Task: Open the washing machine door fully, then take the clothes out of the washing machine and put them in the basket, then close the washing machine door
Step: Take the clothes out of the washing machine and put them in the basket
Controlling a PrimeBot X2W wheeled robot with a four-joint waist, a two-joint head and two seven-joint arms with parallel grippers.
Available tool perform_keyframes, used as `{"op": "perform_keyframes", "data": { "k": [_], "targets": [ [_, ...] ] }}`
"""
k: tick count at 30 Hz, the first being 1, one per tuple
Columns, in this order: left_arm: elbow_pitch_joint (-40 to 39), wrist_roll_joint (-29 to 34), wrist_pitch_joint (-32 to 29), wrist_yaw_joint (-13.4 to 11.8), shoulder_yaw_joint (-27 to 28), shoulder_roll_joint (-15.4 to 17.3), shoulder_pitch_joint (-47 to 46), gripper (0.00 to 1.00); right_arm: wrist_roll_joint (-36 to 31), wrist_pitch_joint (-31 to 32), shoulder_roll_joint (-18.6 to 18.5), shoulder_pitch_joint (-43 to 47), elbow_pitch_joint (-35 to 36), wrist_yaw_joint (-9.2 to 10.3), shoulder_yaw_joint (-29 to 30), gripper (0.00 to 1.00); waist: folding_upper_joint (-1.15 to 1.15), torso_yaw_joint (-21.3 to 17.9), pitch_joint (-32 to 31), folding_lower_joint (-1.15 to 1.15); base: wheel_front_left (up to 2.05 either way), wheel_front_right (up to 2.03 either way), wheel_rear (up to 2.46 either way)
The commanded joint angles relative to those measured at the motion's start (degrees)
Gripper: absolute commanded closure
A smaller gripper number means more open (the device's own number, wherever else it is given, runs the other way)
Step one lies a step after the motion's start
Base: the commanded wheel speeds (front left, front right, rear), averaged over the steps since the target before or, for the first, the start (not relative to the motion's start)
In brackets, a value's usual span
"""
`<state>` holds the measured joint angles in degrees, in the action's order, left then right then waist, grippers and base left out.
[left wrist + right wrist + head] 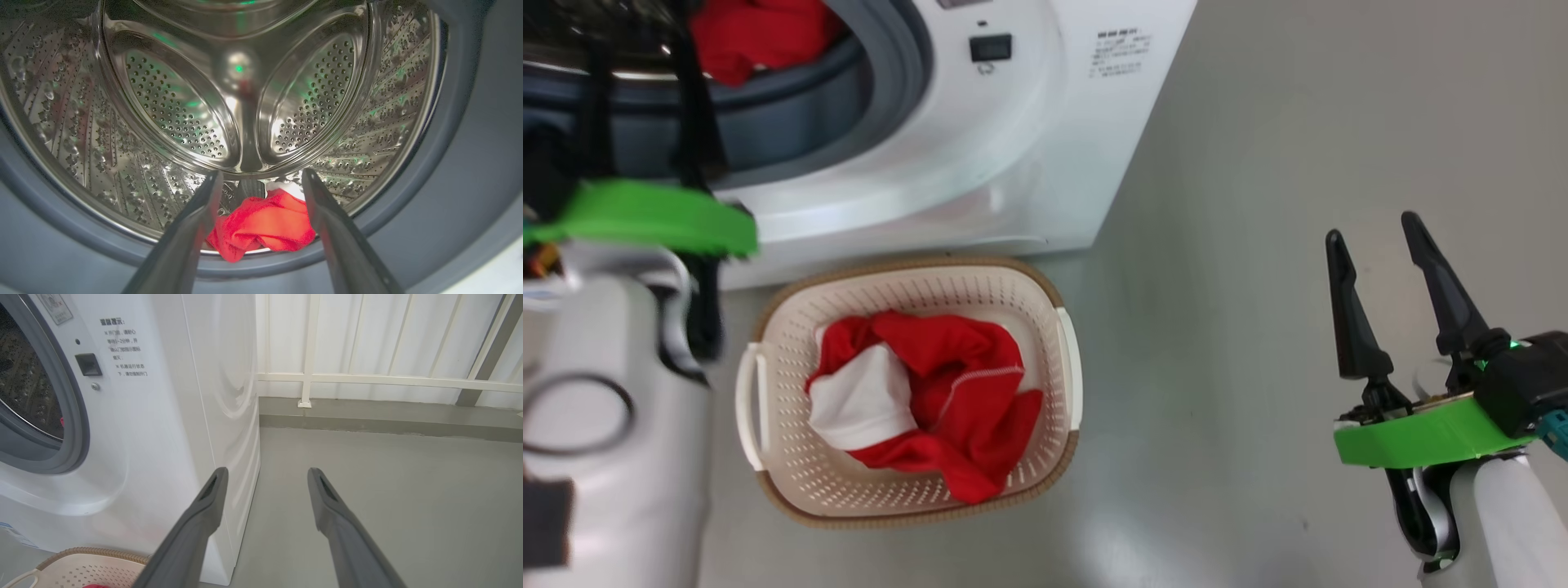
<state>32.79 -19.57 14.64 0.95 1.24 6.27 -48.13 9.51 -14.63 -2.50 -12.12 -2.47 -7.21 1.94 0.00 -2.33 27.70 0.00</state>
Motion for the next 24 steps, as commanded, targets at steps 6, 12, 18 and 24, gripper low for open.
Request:
{"op": "perform_keyframes", "data": {
  "k": [6, 12, 18, 24],
  "targets": [
    [5.53, -4.42, -4.0, 3.31, 3.11, 4.47, -8.53, 0.0, -1.53, -0.37, -0.38, -2.09, 1.66, -0.28, -1.61, 0.0, 0.0, -2.44, 5.89, 0.0, 0.0, 0.0, 0.0],
    [11.86, -7.52, -7.97, 5.21, 3.2, 6.52, -15.32, 0.0, -1.91, -0.37, -0.38, -3.81, 1.7, -0.28, -2.43, 0.0, 0.0, -3.25, 8.37, 0.0, 0.0, 0.0, 0.0],
    [17.25, -7.83, -13.49, 5.98, 0.72, 8.63, -19.75, 0.0, -2.16, -0.37, -0.38, -4.77, 1.53, -0.28, -2.83, 0.0, 0.0, -3.75, 8.87, 0.0, 0.0, 0.0, 0.0],
    [21.98, -6.05, -18.39, 5.14, -1.55, 10.83, -22.12, 0.0, -1.48, -0.37, -0.38, -5.1, 1.16, -0.28, -3.93, 0.0, 0.0, -4.86, 8.74, 0.0, 0.0, 0.0, 0.0]
  ]
}}
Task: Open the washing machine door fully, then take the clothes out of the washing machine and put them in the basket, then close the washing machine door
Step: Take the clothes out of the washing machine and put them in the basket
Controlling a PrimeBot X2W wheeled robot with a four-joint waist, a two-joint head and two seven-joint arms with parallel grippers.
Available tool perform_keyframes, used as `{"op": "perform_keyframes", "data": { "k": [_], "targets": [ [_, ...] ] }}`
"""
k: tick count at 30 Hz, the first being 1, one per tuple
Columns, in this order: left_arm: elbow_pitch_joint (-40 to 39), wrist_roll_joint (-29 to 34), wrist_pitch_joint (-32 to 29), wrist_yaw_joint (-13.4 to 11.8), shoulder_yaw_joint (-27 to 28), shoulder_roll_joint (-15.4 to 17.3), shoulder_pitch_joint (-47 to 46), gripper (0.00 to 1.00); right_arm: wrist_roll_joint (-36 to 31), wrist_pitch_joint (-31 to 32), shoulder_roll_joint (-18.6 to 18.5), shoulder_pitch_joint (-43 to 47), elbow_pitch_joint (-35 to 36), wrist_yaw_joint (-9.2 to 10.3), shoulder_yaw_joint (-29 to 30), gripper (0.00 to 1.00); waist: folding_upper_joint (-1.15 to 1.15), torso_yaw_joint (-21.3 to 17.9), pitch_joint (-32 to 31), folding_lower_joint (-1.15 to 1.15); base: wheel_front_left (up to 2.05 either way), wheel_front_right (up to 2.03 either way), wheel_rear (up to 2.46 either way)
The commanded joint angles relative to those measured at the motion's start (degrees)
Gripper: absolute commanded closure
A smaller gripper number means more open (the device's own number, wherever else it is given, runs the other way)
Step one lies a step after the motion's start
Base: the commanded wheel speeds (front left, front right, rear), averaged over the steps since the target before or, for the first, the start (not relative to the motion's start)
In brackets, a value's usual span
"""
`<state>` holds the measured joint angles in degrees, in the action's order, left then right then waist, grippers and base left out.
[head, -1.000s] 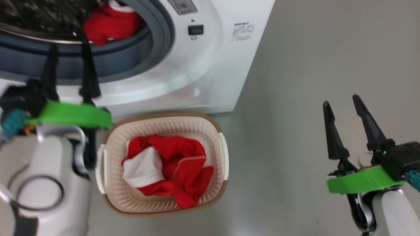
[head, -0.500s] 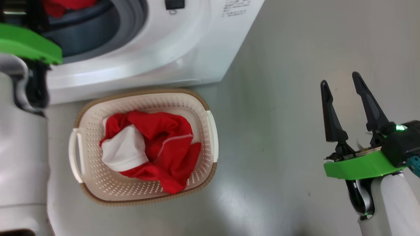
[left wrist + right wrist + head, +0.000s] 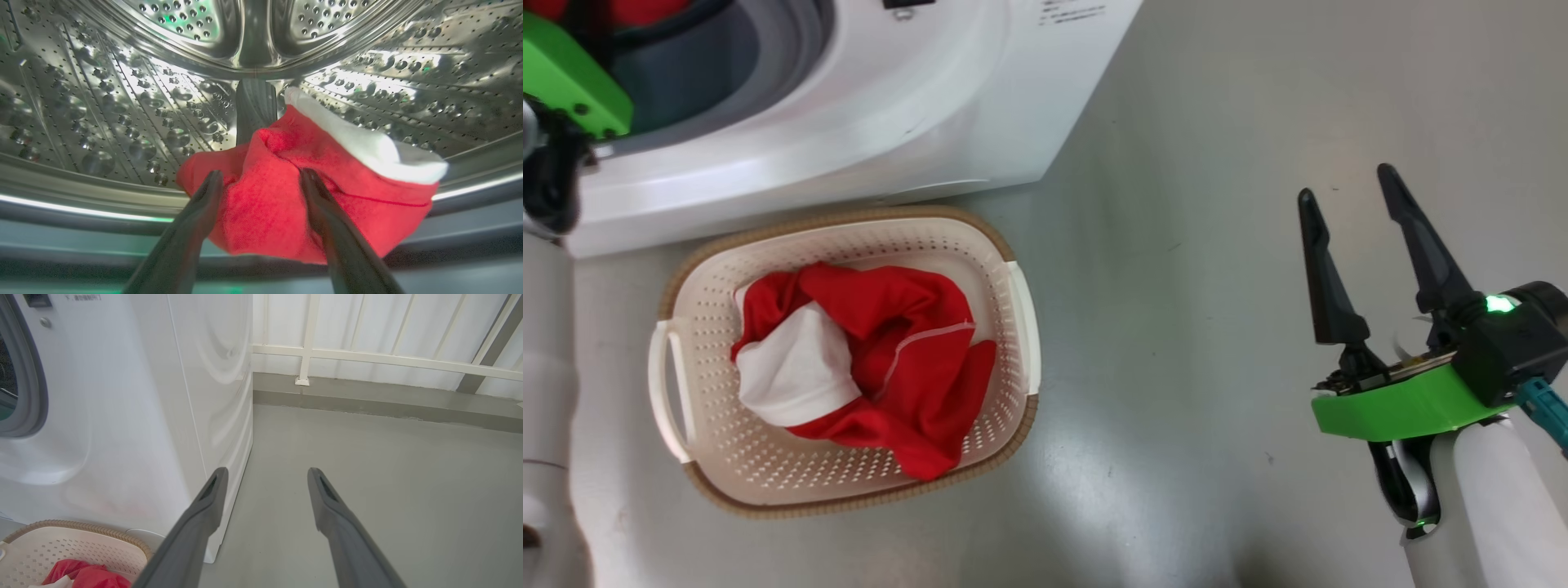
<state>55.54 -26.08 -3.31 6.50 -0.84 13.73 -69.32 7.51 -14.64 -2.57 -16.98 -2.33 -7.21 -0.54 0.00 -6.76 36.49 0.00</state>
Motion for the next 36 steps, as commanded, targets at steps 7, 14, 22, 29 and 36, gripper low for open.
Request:
{"op": "perform_keyframes", "data": {
  "k": [7, 14, 22, 29, 36],
  "targets": [
    [4.84, 0.87, -5.65, -1.74, -0.34, 5.46, -2.85, 0.0, 2.3, -0.36, -0.31, -1.04, 0.15, -0.28, -2.79, 0.0, 0.0, -2.56, -0.25, 0.0, 0.0, 0.0, 0.0],
    [7.28, 1.73, -7.5, -2.22, -1.83, 6.34, -4.05, 0.0, 3.28, -0.36, -0.31, -1.13, 0.0, -0.28, -2.99, 0.0, 0.0, -3.57, -0.34, 0.0, 0.0, 0.0, 0.0],
    [7.21, 1.8, -6.01, -1.02, -3.35, 5.84, -3.76, 1.0, 3.61, -0.36, -0.31, -0.96, -0.3, -0.28, -2.96, 0.0, 0.0, -2.97, -1.61, 0.0, 0.0, 0.0, 0.0],
    [5.5, 2.06, -1.92, 0.09, -5.24, 4.69, -1.46, 1.0, 3.42, -0.36, -0.31, -0.36, -0.79, -0.28, -2.7, 0.0, 0.0, -1.66, -3.68, 0.0, 0.0, 0.0, 0.0],
    [1.5, 3.43, 7.44, 0.51, -7.45, 5.03, 3.95, 1.0, 3.18, -0.36, -0.31, 0.35, -1.15, -0.28, -2.86, 0.0, 0.0, -0.37, -6.23, 0.0, 0.0, 0.0, 0.0]
  ]
}}
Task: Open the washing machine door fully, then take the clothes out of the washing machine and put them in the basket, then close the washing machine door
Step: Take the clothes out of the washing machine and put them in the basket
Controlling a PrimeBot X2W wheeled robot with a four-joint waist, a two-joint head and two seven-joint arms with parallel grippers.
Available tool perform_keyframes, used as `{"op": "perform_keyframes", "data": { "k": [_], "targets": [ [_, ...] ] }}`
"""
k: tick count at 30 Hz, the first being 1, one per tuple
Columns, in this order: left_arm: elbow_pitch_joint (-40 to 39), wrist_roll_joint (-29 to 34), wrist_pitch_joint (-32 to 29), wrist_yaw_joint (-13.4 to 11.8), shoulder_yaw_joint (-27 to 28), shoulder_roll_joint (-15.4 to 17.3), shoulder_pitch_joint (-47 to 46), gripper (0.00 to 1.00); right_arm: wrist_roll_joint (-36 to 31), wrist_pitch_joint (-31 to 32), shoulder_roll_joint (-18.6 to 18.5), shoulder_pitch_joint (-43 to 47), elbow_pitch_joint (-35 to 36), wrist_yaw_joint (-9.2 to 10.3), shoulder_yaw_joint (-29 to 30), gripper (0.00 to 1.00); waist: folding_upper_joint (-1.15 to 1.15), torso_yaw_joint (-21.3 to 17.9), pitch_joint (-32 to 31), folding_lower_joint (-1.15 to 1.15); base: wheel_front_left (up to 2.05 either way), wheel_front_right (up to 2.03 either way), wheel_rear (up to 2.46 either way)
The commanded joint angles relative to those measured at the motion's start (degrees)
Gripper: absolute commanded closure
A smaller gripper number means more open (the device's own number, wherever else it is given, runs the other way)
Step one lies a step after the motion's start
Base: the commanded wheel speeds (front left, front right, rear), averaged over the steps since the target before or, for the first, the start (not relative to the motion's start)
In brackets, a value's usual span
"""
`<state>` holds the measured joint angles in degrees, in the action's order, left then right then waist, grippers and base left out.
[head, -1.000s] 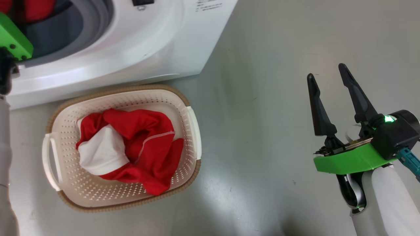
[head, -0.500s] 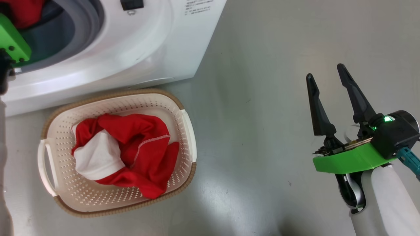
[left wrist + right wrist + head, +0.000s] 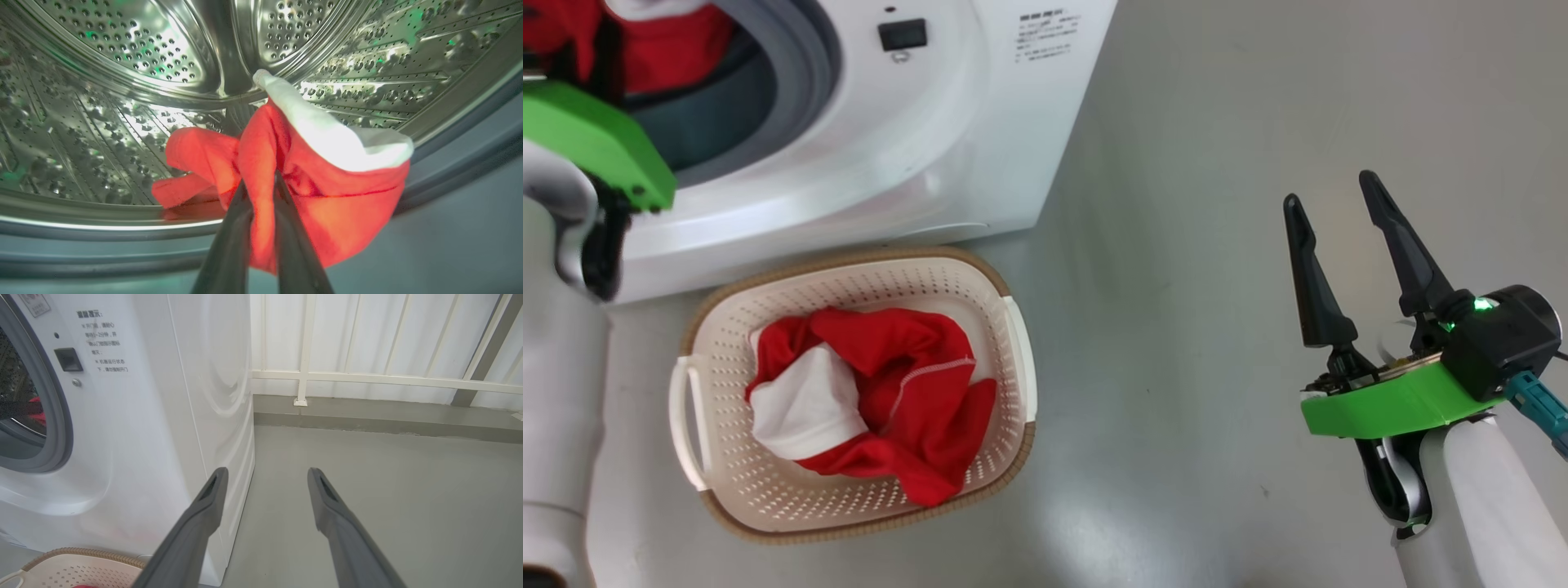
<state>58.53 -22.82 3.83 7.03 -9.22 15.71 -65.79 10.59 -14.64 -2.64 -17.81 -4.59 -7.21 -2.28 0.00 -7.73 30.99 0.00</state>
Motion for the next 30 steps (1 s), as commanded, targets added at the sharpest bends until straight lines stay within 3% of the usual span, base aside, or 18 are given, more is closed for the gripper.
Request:
{"op": "perform_keyframes", "data": {
  "k": [1, 4, 9, 17, 30],
  "targets": [
    [-2.03, 0.41, 1.71, -0.09, 0.75, 3.11, 1.24, 1.0, 0.06, -0.36, -0.23, 1.24, 1.06, -0.28, -1.12, 0.0, 0.0, 0.81, -1.08, 0.0, 0.0, 0.0, 0.0],
    [-4.72, 0.39, 7.4, -0.89, 1.09, 2.84, 4.2, 1.0, -0.15, -0.36, -0.23, 1.63, 0.74, -0.28, -0.8, 0.0, 0.0, 1.66, -2.28, 0.0, 0.0, 0.0, 0.0],
    [-8.53, -0.06, 10.04, -1.55, 1.49, 1.54, 8.44, 1.0, -0.19, -0.36, -0.23, 2.17, 0.46, -0.28, -0.47, 0.0, 0.0, 2.84, -4.17, 0.0, 0.0, 0.0, 0.0],
    [-16.45, -0.53, 10.98, -2.58, 1.87, -0.43, 17.11, 1.0, -0.37, -0.36, -0.23, 3.15, 0.13, -0.28, 0.17, 0.0, 0.0, 4.48, -7.88, 0.0, 0.0, 0.0, 0.0],
    [-31.69, -1.91, 10.43, -5.41, 3.53, -0.67, 31.49, 1.0, -0.11, -0.36, -0.23, 4.95, -0.25, -0.28, 0.6, 0.0, 0.0, 5.6, -13.25, 0.0, 0.0, 0.0, 0.0]
  ]
}}
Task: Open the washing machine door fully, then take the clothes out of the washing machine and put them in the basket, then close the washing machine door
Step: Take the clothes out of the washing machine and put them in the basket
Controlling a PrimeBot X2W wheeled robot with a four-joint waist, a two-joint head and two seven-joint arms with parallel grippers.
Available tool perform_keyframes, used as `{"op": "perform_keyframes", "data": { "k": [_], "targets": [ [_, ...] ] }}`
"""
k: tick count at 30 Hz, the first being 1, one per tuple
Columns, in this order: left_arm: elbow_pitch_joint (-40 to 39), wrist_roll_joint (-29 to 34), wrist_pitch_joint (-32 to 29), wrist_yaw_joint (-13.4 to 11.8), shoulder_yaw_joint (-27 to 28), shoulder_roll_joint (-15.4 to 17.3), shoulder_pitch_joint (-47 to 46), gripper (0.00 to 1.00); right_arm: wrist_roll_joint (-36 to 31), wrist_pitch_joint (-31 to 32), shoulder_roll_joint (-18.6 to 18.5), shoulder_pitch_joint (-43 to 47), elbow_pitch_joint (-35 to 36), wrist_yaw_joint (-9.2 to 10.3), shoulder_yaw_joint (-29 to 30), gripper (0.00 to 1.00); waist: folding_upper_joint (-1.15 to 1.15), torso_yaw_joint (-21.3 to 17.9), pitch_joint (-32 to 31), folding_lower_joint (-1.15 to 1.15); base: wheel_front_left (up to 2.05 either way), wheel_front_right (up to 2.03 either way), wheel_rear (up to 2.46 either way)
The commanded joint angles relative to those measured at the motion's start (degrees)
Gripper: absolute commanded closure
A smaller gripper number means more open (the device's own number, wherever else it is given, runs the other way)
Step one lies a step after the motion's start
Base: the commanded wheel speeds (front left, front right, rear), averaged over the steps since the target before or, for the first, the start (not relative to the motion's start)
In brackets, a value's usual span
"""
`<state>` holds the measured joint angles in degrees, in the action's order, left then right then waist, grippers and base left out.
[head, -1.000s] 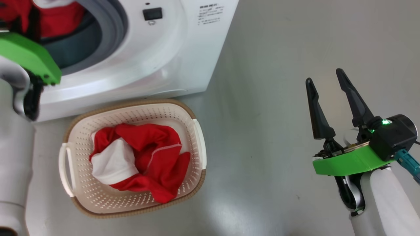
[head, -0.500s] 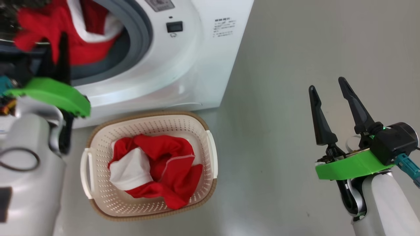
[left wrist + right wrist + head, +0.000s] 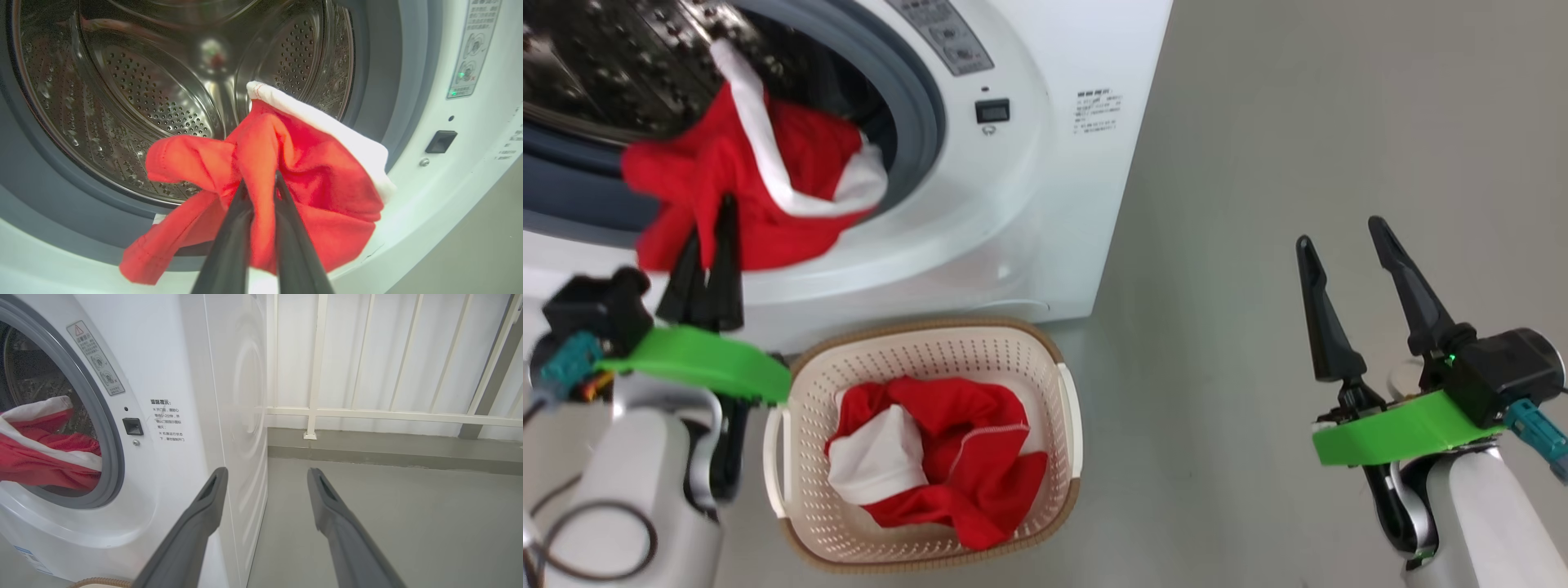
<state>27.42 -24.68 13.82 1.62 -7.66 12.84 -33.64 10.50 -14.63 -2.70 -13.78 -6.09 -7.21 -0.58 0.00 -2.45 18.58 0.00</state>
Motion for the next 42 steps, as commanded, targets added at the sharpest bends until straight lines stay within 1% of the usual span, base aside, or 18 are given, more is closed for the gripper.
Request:
{"op": "perform_keyframes", "data": {
  "k": [1, 10, 14, 17, 21, 25, 29, 34, 40, 42],
  "targets": [
    [-1.9, -0.25, 0.02, -0.31, 2.09, 2.28, 0.51, 1.0, -0.04, -0.37, -0.18, 1.02, 1.21, -0.28, -1.16, 0.0, 0.0, 0.34, -1.35, 0.0, 0.0, 0.0, 0.0],
    [-14.36, -1.19, -3.75, -3.37, 2.8, 3.13, 11.18, 1.0, -0.03, -0.37, -0.18, 2.54, 0.7, -0.28, -1.06, 0.0, 0.0, 0.69, -5.5, 0.0, 0.0, 0.0, 0.0],
    [-19.68, -1.73, -5.63, -4.77, 3.05, 3.16, 15.04, 1.0, -0.01, -0.37, -0.18, 3.08, 0.87, -0.28, -0.85, 0.0, 0.0, 0.88, -5.94, 0.0, 0.0, 0.0, 0.0],
    [-21.83, -2.43, -6.87, -5.18, 2.5, 2.43, 17.38, 1.0, 0.01, -0.37, -0.18, 3.15, 0.95, -0.28, -0.93, 0.0, 0.0, 0.93, -5.89, 0.0, 0.0, 0.0, 0.0],
    [-21.52, -3.45, -8.04, -5.32, 1.34, 0.94, 19.03, 1.0, 0.24, -0.37, -0.18, 3.09, 1.08, -0.28, -1.14, 0.0, 0.0, 0.87, -5.55, 0.0, 0.0, 0.0, 0.0],
    [-17.63, -4.27, -8.92, -4.84, -0.28, -0.78, 18.35, 1.0, 0.34, -0.37, -0.18, 2.67, 1.31, -0.28, -1.35, 0.0, 0.0, 0.73, -4.23, 0.0, 0.0, 0.0, 0.0],
    [-10.79, -4.92, -8.57, -3.43, -1.79, -2.4, 16.08, 1.0, 0.55, -0.37, -0.18, 1.84, 1.43, -0.28, -1.89, 0.0, 0.0, 0.25, -2.26, 0.0, 0.0, 0.0, 0.0],
    [1.85, -7.89, -8.51, 0.32, -2.04, -4.02, 10.97, 1.0, 1.23, -0.37, -0.18, 0.91, 1.09, -0.28, -2.54, 0.0, 0.0, -0.42, 0.75, 0.0, 0.0, 0.0, 0.0],
    [16.63, -8.13, -7.91, 2.05, -2.83, -4.62, 3.78, 1.0, 2.16, -0.37, -0.18, -1.09, 0.86, -0.28, -3.66, 0.0, 0.0, -2.24, 4.68, 0.0, 0.0, 0.0, 0.0],
    [21.08, -8.78, -9.11, 2.89, -3.2, -5.14, 1.64, 1.0, 2.21, -0.37, -0.18, -1.52, 0.9, -0.28, -3.65, 0.0, 0.0, -2.8, 5.94, 0.0, 0.0, 0.0, 0.0]
  ]
}}
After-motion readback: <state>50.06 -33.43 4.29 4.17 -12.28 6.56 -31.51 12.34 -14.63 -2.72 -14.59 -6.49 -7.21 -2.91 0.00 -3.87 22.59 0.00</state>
